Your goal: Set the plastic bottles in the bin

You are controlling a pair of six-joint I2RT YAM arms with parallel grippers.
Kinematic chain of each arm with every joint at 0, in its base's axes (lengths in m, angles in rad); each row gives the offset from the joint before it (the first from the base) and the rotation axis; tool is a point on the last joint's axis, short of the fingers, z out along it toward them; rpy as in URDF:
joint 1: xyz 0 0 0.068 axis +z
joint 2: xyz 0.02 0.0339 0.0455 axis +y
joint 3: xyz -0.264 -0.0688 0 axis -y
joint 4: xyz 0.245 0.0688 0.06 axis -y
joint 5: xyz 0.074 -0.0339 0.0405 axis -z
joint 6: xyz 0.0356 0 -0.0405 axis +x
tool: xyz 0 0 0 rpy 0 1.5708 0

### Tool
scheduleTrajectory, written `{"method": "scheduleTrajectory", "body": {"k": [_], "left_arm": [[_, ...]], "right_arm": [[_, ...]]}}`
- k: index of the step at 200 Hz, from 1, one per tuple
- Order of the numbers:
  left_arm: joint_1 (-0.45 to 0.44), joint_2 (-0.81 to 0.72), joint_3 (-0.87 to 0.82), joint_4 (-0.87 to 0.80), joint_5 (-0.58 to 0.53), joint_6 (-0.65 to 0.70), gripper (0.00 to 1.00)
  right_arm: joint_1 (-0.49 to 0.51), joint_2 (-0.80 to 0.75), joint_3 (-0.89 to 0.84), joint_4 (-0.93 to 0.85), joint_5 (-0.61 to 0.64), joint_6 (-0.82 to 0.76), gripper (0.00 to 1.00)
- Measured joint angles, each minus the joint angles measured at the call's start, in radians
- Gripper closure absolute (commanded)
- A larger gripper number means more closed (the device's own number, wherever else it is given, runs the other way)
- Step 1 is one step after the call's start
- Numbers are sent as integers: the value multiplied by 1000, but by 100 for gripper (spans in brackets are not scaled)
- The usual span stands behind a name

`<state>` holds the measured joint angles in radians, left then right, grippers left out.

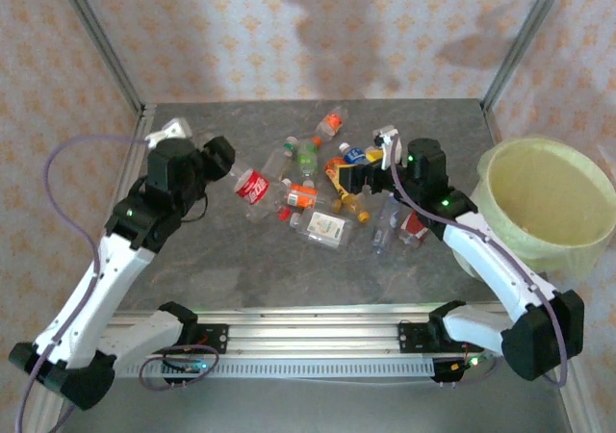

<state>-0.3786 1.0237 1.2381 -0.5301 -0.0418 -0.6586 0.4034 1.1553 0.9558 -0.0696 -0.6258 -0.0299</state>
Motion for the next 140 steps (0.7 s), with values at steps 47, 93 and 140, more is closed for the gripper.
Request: {"method": "scheduleTrajectory", "body": {"k": [47, 93, 140], "left_arm": [[-1, 187, 162, 56, 267, 188, 50], [-16, 318, 269, 63, 496, 303, 50], [-47, 399, 340, 104, 615, 343, 50]], "right_arm": [[2, 50, 112, 43, -192, 15, 1], [31, 162, 267, -37, -328, -96, 1], [59, 235, 338, -82, -405, -136, 1]]}}
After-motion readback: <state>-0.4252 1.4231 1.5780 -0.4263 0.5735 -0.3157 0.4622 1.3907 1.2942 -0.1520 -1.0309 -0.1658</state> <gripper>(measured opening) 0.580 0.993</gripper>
